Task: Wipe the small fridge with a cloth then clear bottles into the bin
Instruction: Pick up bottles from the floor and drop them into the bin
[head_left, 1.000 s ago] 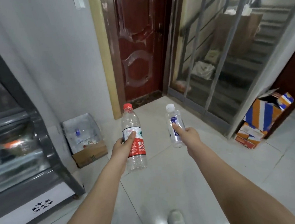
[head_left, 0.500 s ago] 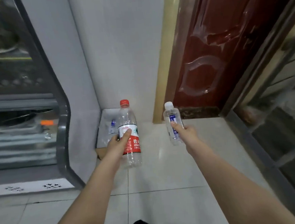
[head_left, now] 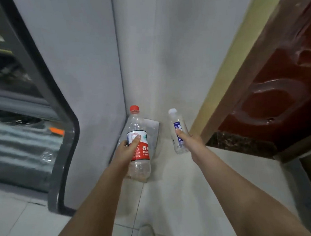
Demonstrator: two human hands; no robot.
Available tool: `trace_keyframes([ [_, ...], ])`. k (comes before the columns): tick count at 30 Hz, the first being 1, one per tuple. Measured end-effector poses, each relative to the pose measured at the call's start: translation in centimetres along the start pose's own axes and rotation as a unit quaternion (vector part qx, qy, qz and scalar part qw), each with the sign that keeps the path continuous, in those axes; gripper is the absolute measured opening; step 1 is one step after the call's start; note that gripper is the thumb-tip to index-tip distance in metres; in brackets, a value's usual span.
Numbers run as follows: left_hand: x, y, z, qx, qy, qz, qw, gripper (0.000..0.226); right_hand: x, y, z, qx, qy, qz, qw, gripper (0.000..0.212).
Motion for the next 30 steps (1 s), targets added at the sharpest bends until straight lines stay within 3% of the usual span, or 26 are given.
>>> trace_keyframes([
  [6, 1.1, 7.0, 1.8, -0.02, -0.019, 0.051, 0.998, 0.038, 3.9, 8.7, -2.8, 0.038, -0.054, -0.061, 0.996, 0.053],
  [10, 2.0, 12.3, 1.9, -0.037, -0.041, 0.103, 0.993, 0.028, 6.7, 16.2, -4.4, 0.05, -0.109, -0.102, 0.988, 0.045],
  [13, 2.4, 17.2, 1.0, -0.048, -0.058, 0.171, 0.982, 0.036, 9.6, 22.6, -5.5, 0.041, -0.159, -0.147, 0.976, 0.047],
  [19, 3.8, 26.2, -3.5, -0.114, -0.126, 0.272, 0.947, 0.042, 14.4, 33.4, -5.3, 0.034, -0.289, -0.238, 0.927, 0.06],
  [22, 3.5, 29.4, -6.4, -0.157, -0.137, 0.293, 0.933, 0.041, 16.9, 37.5, -4.4, 0.029, -0.334, -0.268, 0.903, 0.053],
  [26, 1.7, 34.1, -11.4, -0.203, -0.054, 0.323, 0.923, 0.052, 21.2, 42.3, -1.6, -0.001, -0.424, -0.307, 0.852, 0.057],
  [30, -0.5, 40.2, -17.7, -0.206, 0.029, 0.335, 0.919, 0.043, 26.6, 47.6, 4.0, -0.057, -0.517, -0.329, 0.788, 0.058],
])
Point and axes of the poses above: each hand's wrist, its own y-axis towards the middle knuckle, its own x-axis out of the palm, z = x × y, the point moved 3 cm from there along y, towards the middle knuckle, and after that the axes turned 13 degrees about -y, right-handed, at the moved point
